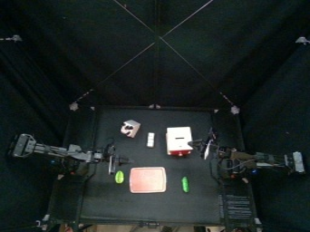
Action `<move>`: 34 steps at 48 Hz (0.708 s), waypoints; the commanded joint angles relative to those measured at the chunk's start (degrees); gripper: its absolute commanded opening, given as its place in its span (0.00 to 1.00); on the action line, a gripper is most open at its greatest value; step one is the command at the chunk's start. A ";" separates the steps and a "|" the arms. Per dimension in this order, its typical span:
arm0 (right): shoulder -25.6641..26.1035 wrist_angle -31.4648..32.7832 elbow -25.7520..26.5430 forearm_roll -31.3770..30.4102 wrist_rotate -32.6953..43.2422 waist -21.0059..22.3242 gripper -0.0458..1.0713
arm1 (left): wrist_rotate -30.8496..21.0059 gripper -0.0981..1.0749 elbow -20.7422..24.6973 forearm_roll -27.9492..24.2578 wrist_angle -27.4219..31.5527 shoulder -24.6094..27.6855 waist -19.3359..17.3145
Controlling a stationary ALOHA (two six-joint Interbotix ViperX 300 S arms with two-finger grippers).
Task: Grab white sushi roll
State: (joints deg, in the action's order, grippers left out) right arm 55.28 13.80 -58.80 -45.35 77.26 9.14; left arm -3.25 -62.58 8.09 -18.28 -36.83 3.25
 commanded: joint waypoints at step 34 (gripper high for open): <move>-0.09 -19.25 -7.82 13.54 0.09 19.78 0.47 | 0.18 0.69 3.16 2.46 1.23 -0.09 -0.44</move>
State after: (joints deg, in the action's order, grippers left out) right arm 55.63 -4.92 -65.83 -32.34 77.34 27.16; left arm -3.25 -61.70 10.55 -17.05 -36.83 3.08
